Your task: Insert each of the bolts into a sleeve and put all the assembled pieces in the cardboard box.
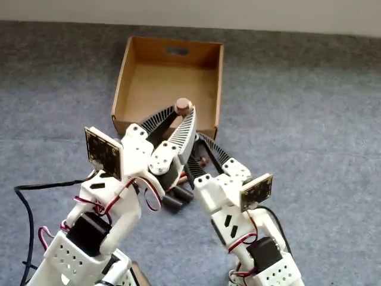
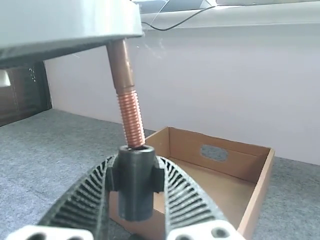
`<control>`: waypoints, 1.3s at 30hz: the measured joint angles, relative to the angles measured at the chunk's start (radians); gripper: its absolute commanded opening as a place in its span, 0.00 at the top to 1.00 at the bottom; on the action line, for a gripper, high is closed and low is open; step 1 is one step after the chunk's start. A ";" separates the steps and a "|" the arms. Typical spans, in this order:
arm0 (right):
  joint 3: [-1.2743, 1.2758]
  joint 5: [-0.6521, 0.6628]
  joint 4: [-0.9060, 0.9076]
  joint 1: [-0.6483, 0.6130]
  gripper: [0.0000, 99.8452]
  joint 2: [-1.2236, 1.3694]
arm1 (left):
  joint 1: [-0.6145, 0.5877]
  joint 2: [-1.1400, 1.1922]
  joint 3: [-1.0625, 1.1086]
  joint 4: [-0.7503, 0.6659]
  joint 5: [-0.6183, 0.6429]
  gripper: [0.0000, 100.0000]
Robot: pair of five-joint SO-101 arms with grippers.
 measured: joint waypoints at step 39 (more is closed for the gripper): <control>0.000 0.000 0.002 0.009 0.99 0.000 | 0.058 0.239 -0.097 0.091 0.000 0.99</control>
